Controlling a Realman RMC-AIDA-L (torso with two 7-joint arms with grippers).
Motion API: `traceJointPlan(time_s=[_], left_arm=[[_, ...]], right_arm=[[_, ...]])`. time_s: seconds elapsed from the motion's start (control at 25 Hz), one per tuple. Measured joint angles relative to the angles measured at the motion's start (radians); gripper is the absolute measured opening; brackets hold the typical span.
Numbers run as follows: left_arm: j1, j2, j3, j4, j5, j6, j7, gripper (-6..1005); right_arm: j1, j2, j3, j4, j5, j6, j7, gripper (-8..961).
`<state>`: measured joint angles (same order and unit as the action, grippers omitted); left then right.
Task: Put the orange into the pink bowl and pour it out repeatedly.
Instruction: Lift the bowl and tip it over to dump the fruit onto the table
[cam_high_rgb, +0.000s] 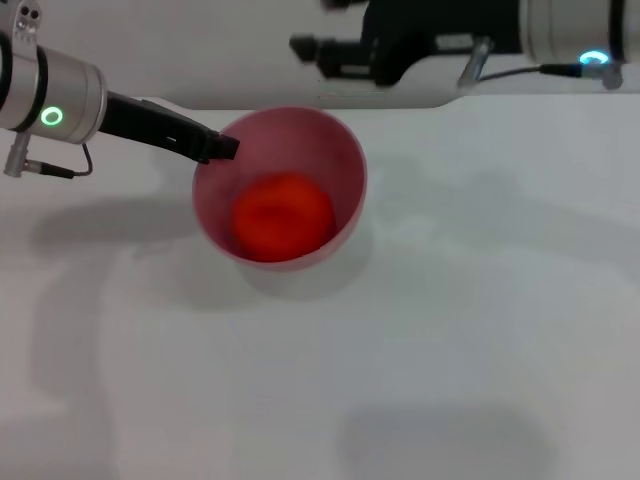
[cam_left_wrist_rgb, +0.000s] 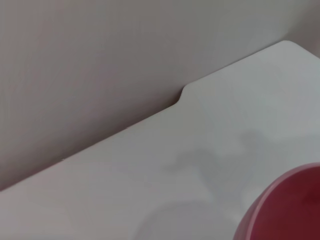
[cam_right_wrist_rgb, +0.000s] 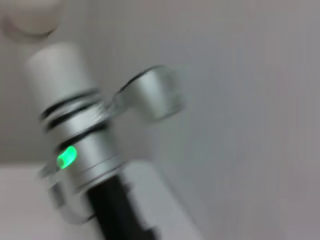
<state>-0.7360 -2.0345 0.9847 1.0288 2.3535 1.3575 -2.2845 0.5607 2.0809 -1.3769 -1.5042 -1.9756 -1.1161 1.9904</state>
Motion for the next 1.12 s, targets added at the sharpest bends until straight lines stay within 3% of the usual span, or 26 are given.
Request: traceJointPlan(time_s=[0.24, 0.44, 0.6, 0.68, 0.8, 0.84, 0.92, 1.04, 1.08, 1.12], left_arm=[[0.046, -0.026, 0.034, 0.058, -0.041, -0.077, 0.073, 43], [0.123, -0.025, 0.151, 0.114, -0.142, -0.23, 0.13, 43], [0.254, -0.025, 0.403, 0.202, -0.198, -0.549, 0.176, 43], [0.272, -0.025, 0.439, 0.216, -0.198, -0.598, 0.18, 43], [0.368, -0.025, 0.625, 0.276, -0.195, -0.839, 0.23, 43], [0.368, -0.025, 0.625, 0.276, -0.195, -0.839, 0.23, 43], [0.433, -0.025, 0.721, 0.309, -0.195, -0.994, 0.287, 43], [0.451, -0.025, 0.746, 0.317, -0.195, -1.041, 0.307, 43], [0.494, -0.025, 0.811, 0.332, -0.195, -1.158, 0.359, 43], [0.494, -0.025, 0.811, 0.332, -0.195, -1.158, 0.359, 43]], right_arm=[[-0.138, 0.0, 0.057, 0.042, 0.265, 0.177, -0.158, 612], [-0.266, -0.002, 0.099, 0.15, 0.676, 0.256, -0.405, 608], [-0.346, -0.004, 0.112, 0.257, 0.984, 0.221, -0.614, 607], [-0.374, -0.003, 0.114, 0.288, 1.076, 0.195, -0.678, 607], [-0.407, -0.002, 0.118, 0.335, 1.211, 0.157, -0.751, 607], [-0.413, -0.002, 0.123, 0.355, 1.254, 0.141, -0.769, 607], [-0.42, -0.002, 0.138, 0.39, 1.309, 0.108, -0.789, 607], [-0.422, -0.003, 0.164, 0.43, 1.344, 0.063, -0.793, 607], [-0.421, -0.004, 0.17, 0.437, 1.348, 0.053, -0.793, 607], [-0.419, -0.005, 0.171, 0.44, 1.348, 0.046, -0.794, 607]])
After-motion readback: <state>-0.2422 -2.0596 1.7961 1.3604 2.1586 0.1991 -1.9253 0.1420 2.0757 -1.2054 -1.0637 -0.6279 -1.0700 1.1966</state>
